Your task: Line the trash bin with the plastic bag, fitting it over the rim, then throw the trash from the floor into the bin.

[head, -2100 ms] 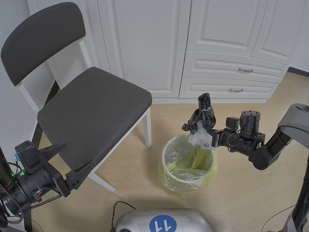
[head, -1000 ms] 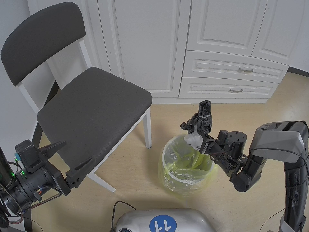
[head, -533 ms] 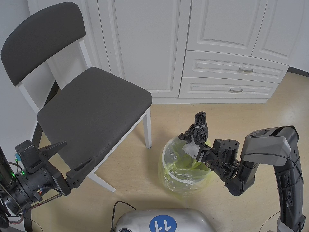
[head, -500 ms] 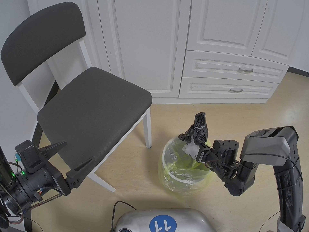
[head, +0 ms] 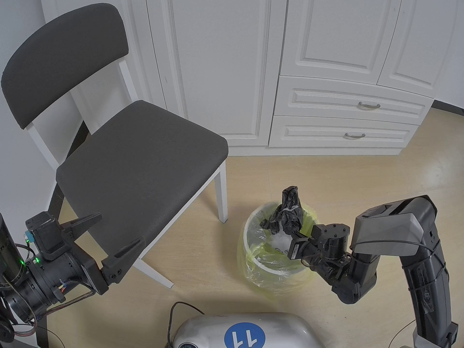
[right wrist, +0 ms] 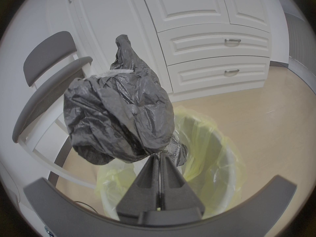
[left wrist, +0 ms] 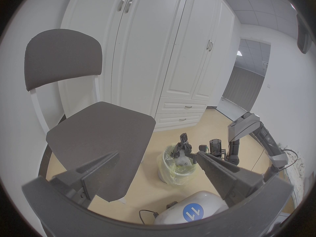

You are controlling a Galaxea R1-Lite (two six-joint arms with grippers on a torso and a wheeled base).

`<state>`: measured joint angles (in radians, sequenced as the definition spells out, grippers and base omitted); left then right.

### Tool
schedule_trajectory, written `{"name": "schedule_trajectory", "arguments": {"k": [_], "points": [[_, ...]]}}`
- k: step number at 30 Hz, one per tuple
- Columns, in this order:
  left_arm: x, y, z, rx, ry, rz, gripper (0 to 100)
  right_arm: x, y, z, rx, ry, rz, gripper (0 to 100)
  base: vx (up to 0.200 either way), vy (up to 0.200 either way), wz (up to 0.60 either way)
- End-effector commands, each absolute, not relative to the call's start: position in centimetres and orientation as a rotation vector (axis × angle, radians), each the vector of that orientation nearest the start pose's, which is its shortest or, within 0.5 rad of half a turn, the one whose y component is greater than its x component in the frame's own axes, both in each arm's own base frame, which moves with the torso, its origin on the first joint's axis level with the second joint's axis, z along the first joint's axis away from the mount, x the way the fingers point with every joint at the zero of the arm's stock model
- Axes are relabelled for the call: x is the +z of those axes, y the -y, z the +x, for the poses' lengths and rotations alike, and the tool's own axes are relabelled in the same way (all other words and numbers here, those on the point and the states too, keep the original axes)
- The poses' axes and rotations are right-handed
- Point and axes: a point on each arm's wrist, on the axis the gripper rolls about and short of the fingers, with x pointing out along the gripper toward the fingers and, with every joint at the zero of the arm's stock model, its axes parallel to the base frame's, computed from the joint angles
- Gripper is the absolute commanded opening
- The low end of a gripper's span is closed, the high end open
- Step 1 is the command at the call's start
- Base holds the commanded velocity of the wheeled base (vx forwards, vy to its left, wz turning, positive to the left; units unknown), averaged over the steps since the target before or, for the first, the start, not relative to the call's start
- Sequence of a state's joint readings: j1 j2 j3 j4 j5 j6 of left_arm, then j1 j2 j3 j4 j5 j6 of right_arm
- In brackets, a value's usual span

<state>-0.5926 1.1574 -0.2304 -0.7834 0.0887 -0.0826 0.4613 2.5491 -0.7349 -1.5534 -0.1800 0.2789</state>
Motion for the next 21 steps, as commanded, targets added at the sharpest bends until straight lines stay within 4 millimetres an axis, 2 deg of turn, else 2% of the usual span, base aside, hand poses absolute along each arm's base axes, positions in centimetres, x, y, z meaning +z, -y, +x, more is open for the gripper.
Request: {"name": "schedule_trajectory", "arguments": {"k": [1, 9, 12, 17, 21], "points": [[16.6, 8.0, 12.3, -0.496, -0.158, -0.032, 100, -5.7, -17.0, 33.4, 0.261, -0.312, 0.182, 0, 0.000, 0.000, 0.00], [16.5, 8.0, 12.3, -0.496, -0.164, -0.030, 100, -6.7, -17.7, 31.8, 0.305, -0.374, 0.159, 0, 0.000, 0.000, 0.00], [16.5, 8.0, 12.3, -0.496, -0.164, -0.030, 100, -6.2, -17.5, 31.4, 0.313, -0.378, 0.159, 0, 0.000, 0.000, 0.00], [16.5, 8.1, 12.3, -0.496, -0.162, -0.031, 100, -4.2, -17.1, 31.8, 0.312, -0.331, 0.179, 0, 0.000, 0.000, 0.00], [16.5, 8.1, 12.4, -0.496, -0.164, -0.030, 100, -4.0, -16.1, 32.5, 0.282, -0.318, 0.184, 0, 0.000, 0.000, 0.00]]}}
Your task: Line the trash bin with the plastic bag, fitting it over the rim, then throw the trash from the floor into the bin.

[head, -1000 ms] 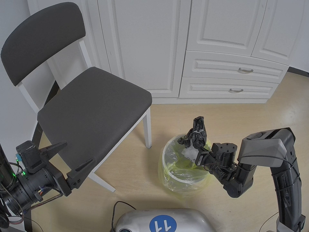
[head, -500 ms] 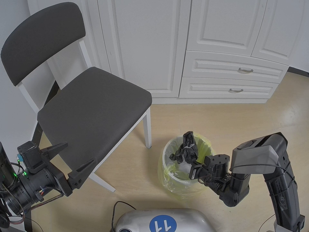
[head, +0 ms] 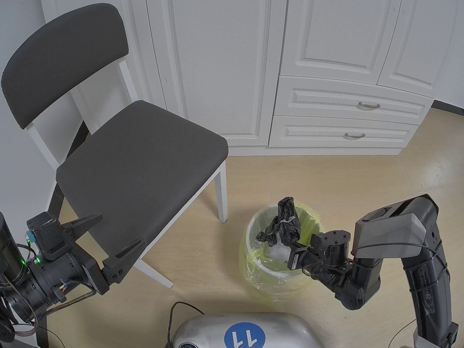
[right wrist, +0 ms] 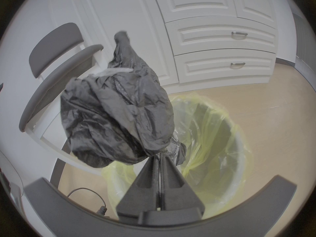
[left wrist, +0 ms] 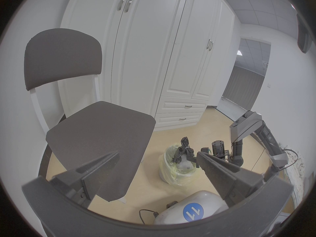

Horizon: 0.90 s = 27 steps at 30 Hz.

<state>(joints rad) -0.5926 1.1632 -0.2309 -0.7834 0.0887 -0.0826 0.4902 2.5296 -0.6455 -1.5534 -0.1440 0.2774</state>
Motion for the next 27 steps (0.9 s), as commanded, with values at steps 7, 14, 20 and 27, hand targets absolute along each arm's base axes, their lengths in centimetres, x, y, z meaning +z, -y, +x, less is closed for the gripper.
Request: {"name": "schedule_trajectory", "arguments": {"k": [7, 14, 20, 27], "points": [[16.4, 8.1, 12.4, -0.496, -0.168, -0.029, 100, -3.9, -14.3, 33.7, 0.244, -0.301, 0.191, 0, 0.000, 0.000, 0.00], [16.3, 8.2, 12.5, -0.495, -0.176, -0.026, 100, -5.6, -14.2, 33.2, 0.254, -0.352, 0.157, 0, 0.000, 0.000, 0.00], [16.3, 8.1, 12.5, -0.495, -0.174, -0.028, 100, -7.1, -15.0, 31.3, 0.308, -0.434, 0.093, 0, 0.000, 0.000, 0.00], [16.3, 8.2, 12.6, -0.493, -0.177, -0.027, 100, -7.4, -14.9, 30.9, 0.338, -0.454, 0.076, 0, 0.000, 0.000, 0.00]]}}
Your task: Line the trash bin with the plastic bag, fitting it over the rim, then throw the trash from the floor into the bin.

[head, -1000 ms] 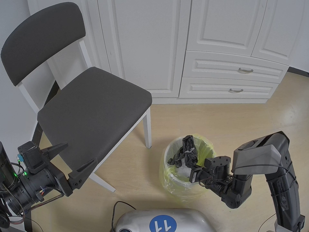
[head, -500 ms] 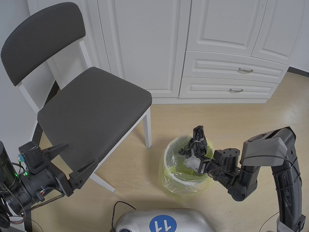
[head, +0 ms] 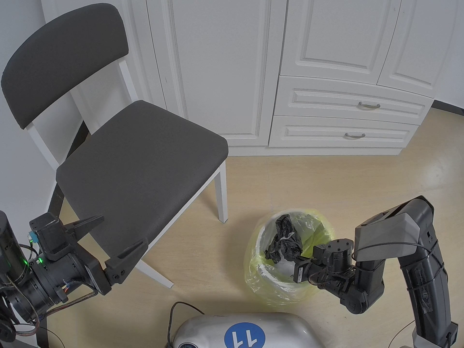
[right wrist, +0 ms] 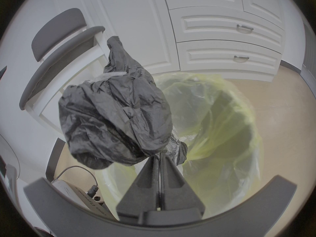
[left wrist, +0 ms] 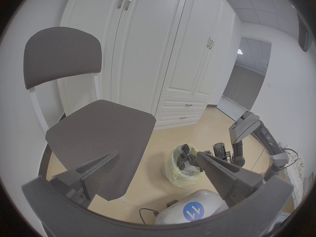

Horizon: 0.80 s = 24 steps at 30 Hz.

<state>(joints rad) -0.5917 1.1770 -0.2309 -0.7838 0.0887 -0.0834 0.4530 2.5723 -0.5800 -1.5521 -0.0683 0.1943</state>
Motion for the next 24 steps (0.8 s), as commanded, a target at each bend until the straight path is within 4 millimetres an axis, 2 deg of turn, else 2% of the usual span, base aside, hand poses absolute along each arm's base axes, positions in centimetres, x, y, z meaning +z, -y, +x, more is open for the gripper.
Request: {"name": "schedule_trajectory", "arguments": {"k": [1, 9, 15, 16, 24], "points": [[16.3, 8.2, 12.6, -0.493, -0.177, -0.027, 100, -7.4, -14.9, 30.9, 0.337, -0.454, 0.077, 0, 0.000, 0.000, 0.00], [16.3, 8.2, 12.6, -0.493, -0.177, -0.027, 100, -7.3, -14.5, 31.8, 0.311, -0.428, 0.087, 0, 0.000, 0.000, 0.00], [16.1, 8.3, 12.7, -0.493, -0.188, -0.024, 100, -8.4, -14.1, 32.9, 0.287, -0.420, 0.093, 0, 0.000, 0.000, 0.00], [16.1, 8.3, 12.8, -0.491, -0.188, -0.025, 100, -9.2, -14.1, 33.3, 0.279, -0.423, 0.096, 0, 0.000, 0.000, 0.00], [16.0, 8.3, 12.8, -0.491, -0.192, -0.024, 100, -9.1, -14.0, 33.5, 0.281, -0.417, 0.103, 0, 0.000, 0.000, 0.00]]}}
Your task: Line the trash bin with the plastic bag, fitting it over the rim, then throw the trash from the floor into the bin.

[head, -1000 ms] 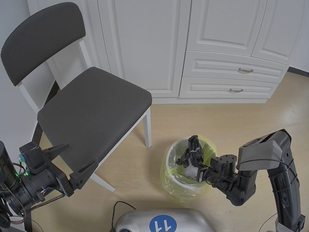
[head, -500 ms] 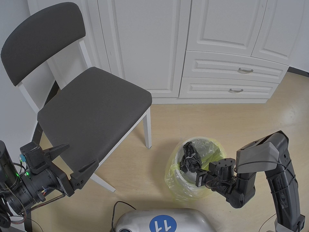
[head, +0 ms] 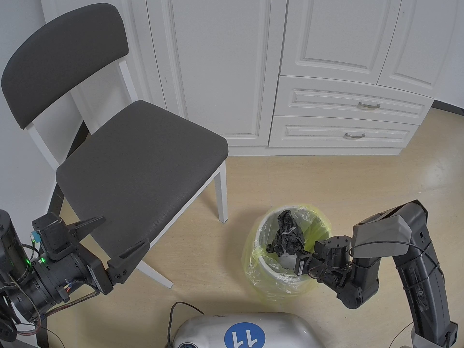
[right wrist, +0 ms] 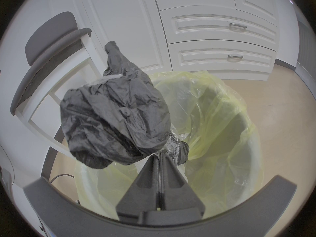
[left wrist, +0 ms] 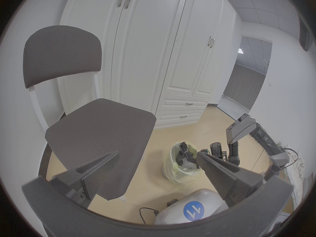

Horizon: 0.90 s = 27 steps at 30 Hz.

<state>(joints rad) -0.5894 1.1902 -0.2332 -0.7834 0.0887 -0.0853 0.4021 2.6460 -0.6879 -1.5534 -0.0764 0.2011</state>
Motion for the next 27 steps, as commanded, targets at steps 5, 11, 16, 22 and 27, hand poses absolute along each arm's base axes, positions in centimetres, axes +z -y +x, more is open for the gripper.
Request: {"name": "schedule_trajectory", "arguments": {"k": [5, 11, 16, 22, 27], "points": [[16.05, 8.38, 12.86, -0.492, -0.194, -0.023, 100, -9.13, -14.16, 34.48, 0.250, -0.380, 0.125, 0, 0.000, 0.000, 0.00], [15.96, 8.49, 13.07, -0.490, -0.201, -0.022, 100, -9.13, -14.05, 34.53, 0.247, -0.380, 0.125, 0, 0.000, 0.000, 0.00], [15.87, 8.56, 13.18, -0.491, -0.187, -0.027, 100, -9.11, -14.08, 34.46, 0.248, -0.381, 0.125, 0, 0.000, 0.000, 0.00], [15.66, 8.57, 13.23, -0.489, -0.191, -0.026, 100, -8.94, -14.04, 34.52, 0.245, -0.377, 0.129, 0, 0.000, 0.000, 0.00], [15.64, 8.56, 13.26, -0.488, -0.193, -0.025, 100, -8.94, -14.05, 34.38, 0.247, -0.381, 0.126, 100, 0.000, 0.000, 0.00]]}}
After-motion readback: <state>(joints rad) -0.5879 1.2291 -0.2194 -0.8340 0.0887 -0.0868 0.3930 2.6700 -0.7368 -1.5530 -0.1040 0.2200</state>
